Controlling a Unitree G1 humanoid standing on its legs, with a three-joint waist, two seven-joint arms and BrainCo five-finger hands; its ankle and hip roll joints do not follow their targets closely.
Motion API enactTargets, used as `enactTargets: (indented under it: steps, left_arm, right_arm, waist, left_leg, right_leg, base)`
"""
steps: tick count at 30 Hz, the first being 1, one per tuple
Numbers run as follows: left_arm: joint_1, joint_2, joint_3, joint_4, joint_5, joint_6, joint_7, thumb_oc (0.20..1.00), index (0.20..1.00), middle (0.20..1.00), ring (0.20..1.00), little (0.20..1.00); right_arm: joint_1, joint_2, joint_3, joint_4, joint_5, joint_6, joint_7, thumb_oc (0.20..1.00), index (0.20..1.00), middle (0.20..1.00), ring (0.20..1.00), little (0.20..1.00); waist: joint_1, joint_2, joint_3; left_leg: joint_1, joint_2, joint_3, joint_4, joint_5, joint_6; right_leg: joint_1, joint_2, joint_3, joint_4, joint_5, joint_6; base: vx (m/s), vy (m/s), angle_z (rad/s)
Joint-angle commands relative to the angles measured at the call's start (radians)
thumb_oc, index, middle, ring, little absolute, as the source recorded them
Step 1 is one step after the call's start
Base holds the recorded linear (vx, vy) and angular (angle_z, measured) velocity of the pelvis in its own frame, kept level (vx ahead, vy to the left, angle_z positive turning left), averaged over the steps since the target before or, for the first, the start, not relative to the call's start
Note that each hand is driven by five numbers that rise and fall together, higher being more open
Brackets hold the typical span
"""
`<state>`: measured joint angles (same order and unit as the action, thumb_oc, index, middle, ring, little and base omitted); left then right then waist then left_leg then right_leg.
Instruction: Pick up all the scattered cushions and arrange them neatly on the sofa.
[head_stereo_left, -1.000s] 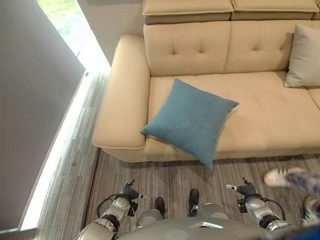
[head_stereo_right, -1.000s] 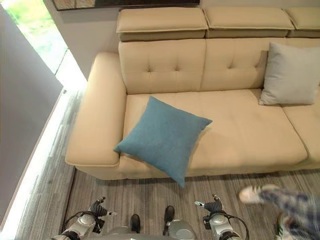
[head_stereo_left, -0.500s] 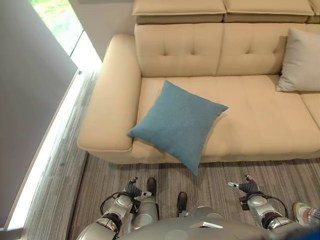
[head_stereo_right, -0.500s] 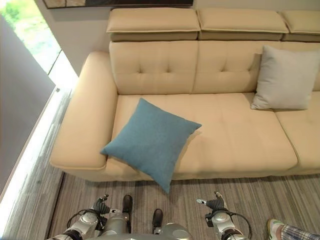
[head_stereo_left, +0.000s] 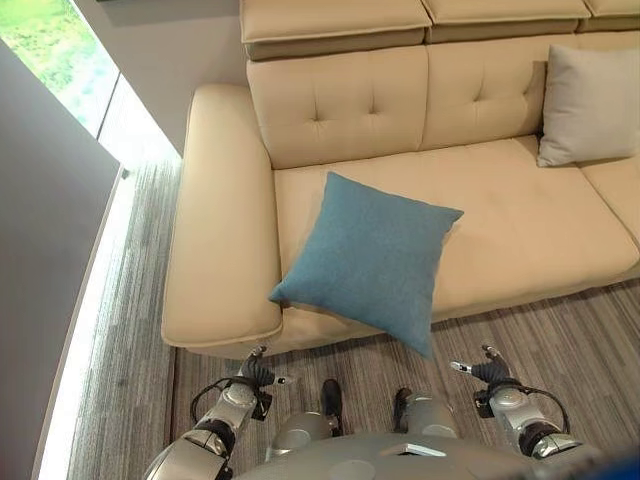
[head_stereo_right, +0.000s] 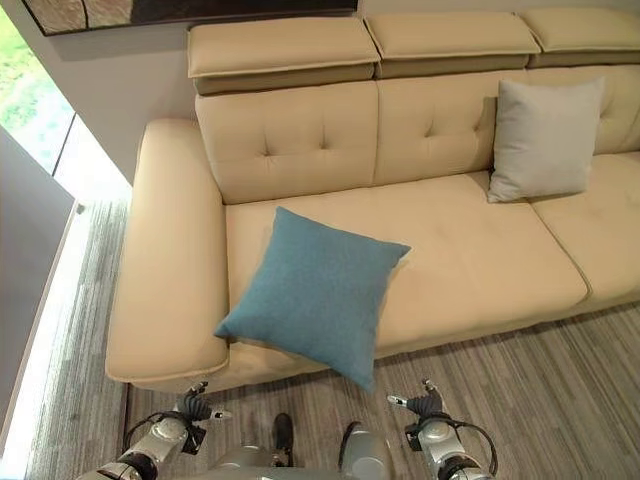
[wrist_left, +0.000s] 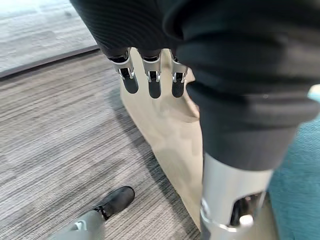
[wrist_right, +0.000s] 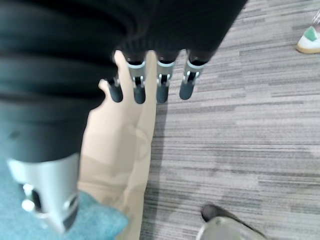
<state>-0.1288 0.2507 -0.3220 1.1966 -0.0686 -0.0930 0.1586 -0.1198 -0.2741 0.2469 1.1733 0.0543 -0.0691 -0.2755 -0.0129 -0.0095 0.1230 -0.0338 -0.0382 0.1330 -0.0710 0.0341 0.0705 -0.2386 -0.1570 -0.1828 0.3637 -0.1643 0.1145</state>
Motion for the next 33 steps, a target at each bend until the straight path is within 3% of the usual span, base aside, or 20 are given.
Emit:
enactTargets:
  steps: [1, 2, 4, 5, 10, 16, 18, 24, 28, 33]
  left_arm:
    - [-0.006, 0.002, 0.017, -0.026, -0.022, -0.028, 0.006, 1.0, 1.0, 1.0, 1.0, 1.0]
    - [-0.006, 0.0, 0.017, -0.028, -0.021, -0.03, 0.004, 1.0, 1.0, 1.0, 1.0, 1.0]
    - [-0.003, -0.002, 0.015, -0.022, -0.013, -0.028, 0.006, 1.0, 1.0, 1.0, 1.0, 1.0]
    - [-0.007, -0.007, 0.017, -0.02, -0.017, -0.032, 0.002, 1.0, 1.0, 1.0, 1.0, 1.0]
    - [-0.013, -0.022, 0.011, -0.016, -0.028, -0.024, -0.004, 1.0, 1.0, 1.0, 1.0, 1.0]
    - [-0.009, -0.03, 0.002, -0.008, -0.044, -0.018, 0.0, 1.0, 1.0, 1.0, 1.0, 1.0]
    - [-0.005, -0.035, -0.001, -0.01, -0.044, -0.02, 0.003, 1.0, 1.0, 1.0, 1.0, 1.0]
    - [-0.015, -0.004, 0.005, -0.06, -0.023, -0.035, 0.037, 1.0, 1.0, 1.0, 1.0, 1.0]
    - [-0.028, 0.037, 0.01, -0.198, -0.031, -0.058, 0.067, 1.0, 1.0, 1.0, 1.0, 1.0]
    - [0.042, 0.138, 0.06, -0.619, -0.027, -0.094, 0.088, 1.0, 1.0, 1.0, 1.0, 1.0]
  right_arm:
    - [-0.014, -0.027, 0.009, 0.006, -0.028, -0.016, -0.016, 1.0, 1.0, 1.0, 1.0, 1.0]
    - [-0.015, -0.03, 0.009, 0.005, -0.03, -0.017, -0.019, 1.0, 1.0, 1.0, 1.0, 1.0]
    - [-0.002, -0.028, 0.007, 0.001, -0.025, -0.019, -0.018, 1.0, 1.0, 1.0, 1.0, 1.0]
    - [0.001, -0.032, -0.001, -0.005, -0.012, -0.026, -0.025, 1.0, 1.0, 1.0, 1.0, 1.0]
    - [0.008, -0.04, -0.009, -0.01, 0.016, -0.032, -0.022, 1.0, 1.0, 1.0, 1.0, 1.0]
    - [0.013, -0.045, -0.004, 0.009, 0.021, -0.023, -0.021, 1.0, 1.0, 1.0, 1.0, 1.0]
    - [0.018, -0.048, -0.01, 0.006, 0.015, -0.021, -0.019, 1.0, 1.0, 1.0, 1.0, 1.0]
    - [0.007, -0.034, -0.01, 0.006, -0.003, -0.018, -0.02, 1.0, 1.0, 1.0, 1.0, 1.0]
    - [-0.001, -0.04, -0.016, -0.033, -0.001, -0.026, -0.03, 1.0, 1.0, 1.0, 1.0, 1.0]
    - [0.018, -0.062, -0.036, -0.186, -0.018, -0.042, -0.043, 1.0, 1.0, 1.0, 1.0, 1.0]
  waist:
    - [-0.001, -0.029, -0.022]
    - [-0.003, -0.03, -0.023]
    - [-0.011, -0.037, -0.024]
    - [-0.008, -0.045, -0.026]
    - [-0.013, -0.062, -0.014]
    - [-0.003, -0.062, -0.019]
    - [-0.003, -0.047, -0.027]
    - [0.007, -0.037, -0.04]
    - [0.016, -0.038, -0.043]
    - [0.023, -0.034, -0.034]
  left_leg:
    - [-0.032, 0.021, -0.029, 0.088, -0.088, -0.079]
    - [-0.027, 0.021, -0.029, 0.088, -0.09, -0.082]
    - [-0.025, 0.015, -0.038, 0.099, -0.094, -0.089]
    - [-0.033, 0.017, -0.032, 0.136, -0.106, -0.104]
    - [-0.115, 0.028, -0.045, 0.309, -0.132, -0.133]
    - [-0.15, 0.115, -0.099, 0.2, -0.041, -0.157]
    - [-0.121, 0.133, -0.105, 0.149, -0.027, -0.168]
    - [-0.041, 0.1, -0.064, 0.083, -0.044, -0.15]
    - [-0.036, 0.087, -0.049, 0.058, -0.044, -0.141]
    - [-0.03, 0.074, -0.041, 0.022, -0.039, -0.133]
  right_leg:
    - [0.065, 0.05, -0.067, -0.212, 0.144, 0.032]
    - [0.08, 0.048, -0.077, -0.242, 0.149, 0.035]
    - [0.105, 0.082, -0.02, -0.268, 0.144, 0.022]
    - [0.134, 0.076, -0.045, -0.308, 0.155, 0.021]
    - [0.181, 0.082, -0.035, -0.348, 0.144, -0.012]
    - [0.206, 0.086, -0.024, -0.356, 0.12, -0.012]
    - [0.22, 0.086, -0.023, -0.357, 0.112, -0.007]
    - [0.226, 0.04, -0.003, -0.362, 0.141, 0.03]
    - [0.216, 0.02, -0.001, -0.378, 0.159, 0.048]
    - [0.204, 0.003, -0.004, -0.398, 0.181, 0.065]
  base:
    - [0.04, -0.086, 0.06]
    - [0.05, -0.117, 0.17]
    - [0.08, -0.154, 0.11]
    - [0.07, -0.189, 0.07]
    - [0.01, -0.105, 0.31]
    - [0.07, 0.054, -0.06]
    - [0.14, 0.164, -0.07]
    - [0.11, 0.201, -0.13]
    - [0.02, 0.08, -0.19]
    - [0.0, 0.048, -0.03]
